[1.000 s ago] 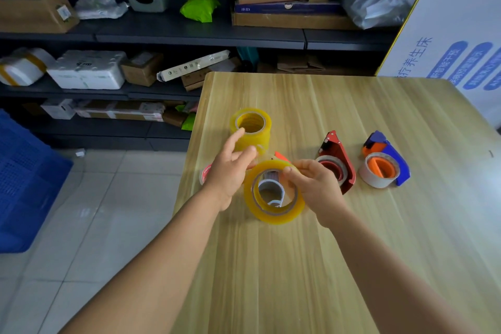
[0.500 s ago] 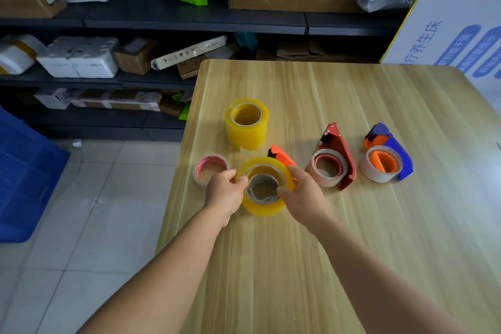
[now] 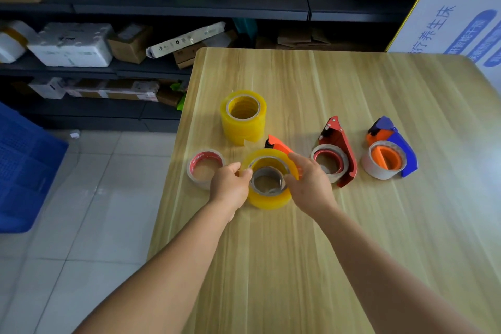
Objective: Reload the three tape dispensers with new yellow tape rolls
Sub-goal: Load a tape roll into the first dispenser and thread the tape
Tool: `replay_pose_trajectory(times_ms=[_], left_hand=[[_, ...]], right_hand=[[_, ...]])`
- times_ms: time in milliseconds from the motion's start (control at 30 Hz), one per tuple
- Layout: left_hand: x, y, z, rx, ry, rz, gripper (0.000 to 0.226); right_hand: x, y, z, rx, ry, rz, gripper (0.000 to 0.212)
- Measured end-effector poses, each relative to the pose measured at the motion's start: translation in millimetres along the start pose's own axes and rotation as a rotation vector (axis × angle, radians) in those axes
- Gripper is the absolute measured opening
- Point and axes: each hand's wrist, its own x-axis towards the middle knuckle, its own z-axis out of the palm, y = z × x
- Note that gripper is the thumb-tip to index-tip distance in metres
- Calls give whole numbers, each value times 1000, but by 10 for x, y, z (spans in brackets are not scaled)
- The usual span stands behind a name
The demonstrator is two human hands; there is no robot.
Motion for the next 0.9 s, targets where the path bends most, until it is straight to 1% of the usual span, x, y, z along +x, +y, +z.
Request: replay_pose_trajectory(times_ms=[133, 233, 333, 400, 467, 667, 767, 833, 900], left_hand=[[33, 4, 45, 2, -27, -6, 50], [83, -8, 35, -10, -75, -13, 53], [104, -10, 62, -98, -141, -96, 47], [96, 8, 87, -169, -165, -147, 39], [109, 18, 101, -189, -183, -154, 36], [128, -27, 75, -158, -233, -120, 45], [139, -62, 73, -189, -271, -86, 48], [146, -50, 90, -232, -280, -87, 48], [178, -60, 108, -220, -280, -85, 52]], right_hand=[[-2, -1, -8, -59, -42, -23, 54], [9, -23, -59, -125, -107, -65, 55], [27, -39, -87, -148, -152, -59, 56], [23, -40, -82, -105, -172, -24, 57], [16, -43, -72, -64, -187, 7, 58], [77, -68, -61, 11, -193, 81, 60], [65, -31, -52, 169, -183, 117, 51], [81, -25, -33, 278, -182, 190, 45], [110, -26, 13, 385, -181, 290, 42]])
